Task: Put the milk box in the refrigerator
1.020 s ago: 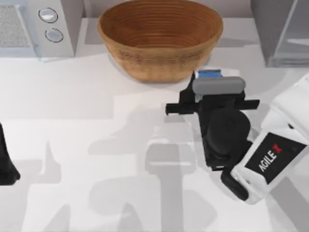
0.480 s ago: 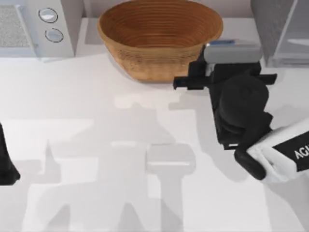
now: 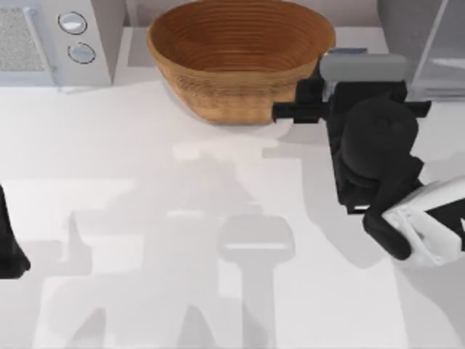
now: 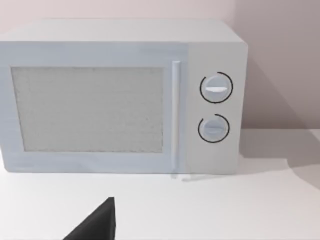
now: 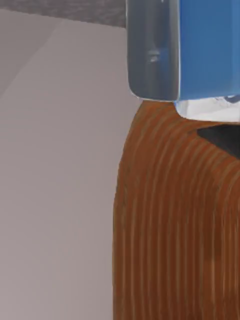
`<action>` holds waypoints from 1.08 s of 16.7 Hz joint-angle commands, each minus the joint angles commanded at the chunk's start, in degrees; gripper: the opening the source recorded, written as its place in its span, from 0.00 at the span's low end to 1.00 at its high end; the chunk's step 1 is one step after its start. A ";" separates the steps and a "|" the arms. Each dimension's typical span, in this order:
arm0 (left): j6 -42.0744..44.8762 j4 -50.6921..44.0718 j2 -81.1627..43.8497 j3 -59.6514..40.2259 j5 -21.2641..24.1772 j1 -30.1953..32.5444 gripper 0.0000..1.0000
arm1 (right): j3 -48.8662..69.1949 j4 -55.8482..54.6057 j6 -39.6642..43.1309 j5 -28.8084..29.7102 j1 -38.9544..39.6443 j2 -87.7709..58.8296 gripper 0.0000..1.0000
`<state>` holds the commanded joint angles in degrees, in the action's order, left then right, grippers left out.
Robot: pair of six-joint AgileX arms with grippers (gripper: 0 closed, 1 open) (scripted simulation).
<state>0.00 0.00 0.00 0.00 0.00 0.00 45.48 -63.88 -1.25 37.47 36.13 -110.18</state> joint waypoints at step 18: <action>0.00 0.00 0.00 0.00 0.00 0.00 1.00 | -18.57 27.33 1.77 -18.50 -16.63 55.57 0.00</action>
<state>0.00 0.00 0.00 0.00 0.00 0.00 26.92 -36.55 0.52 18.97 19.50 -54.61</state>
